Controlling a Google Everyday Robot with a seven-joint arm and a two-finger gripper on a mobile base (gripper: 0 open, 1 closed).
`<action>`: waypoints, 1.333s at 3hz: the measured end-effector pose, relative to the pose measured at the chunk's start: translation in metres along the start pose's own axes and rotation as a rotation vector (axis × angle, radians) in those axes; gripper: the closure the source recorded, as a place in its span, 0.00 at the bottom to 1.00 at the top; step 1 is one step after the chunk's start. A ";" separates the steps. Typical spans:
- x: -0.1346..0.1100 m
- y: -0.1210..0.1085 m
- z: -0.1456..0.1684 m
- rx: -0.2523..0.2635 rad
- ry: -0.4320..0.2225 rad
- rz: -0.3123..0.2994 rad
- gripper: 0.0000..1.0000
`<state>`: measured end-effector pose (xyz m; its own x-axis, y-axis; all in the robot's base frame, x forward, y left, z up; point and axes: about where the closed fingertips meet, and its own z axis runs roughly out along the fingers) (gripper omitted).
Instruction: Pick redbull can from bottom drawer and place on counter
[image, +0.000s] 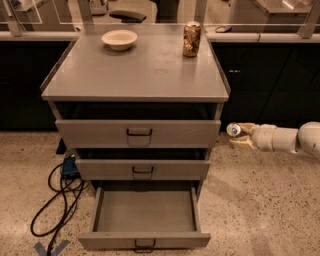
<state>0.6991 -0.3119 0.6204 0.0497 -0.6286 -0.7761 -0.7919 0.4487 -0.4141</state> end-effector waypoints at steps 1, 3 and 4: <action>0.000 0.000 0.000 0.000 0.000 0.000 1.00; -0.048 -0.081 0.023 0.053 0.024 -0.129 1.00; -0.109 -0.131 0.019 0.120 -0.016 -0.240 1.00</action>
Offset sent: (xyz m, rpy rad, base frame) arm 0.0666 -0.0119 0.0258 -0.1126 -0.0225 -0.0198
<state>0.8089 -0.2901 0.7506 0.2373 -0.7164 -0.6561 -0.6785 0.3611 -0.6397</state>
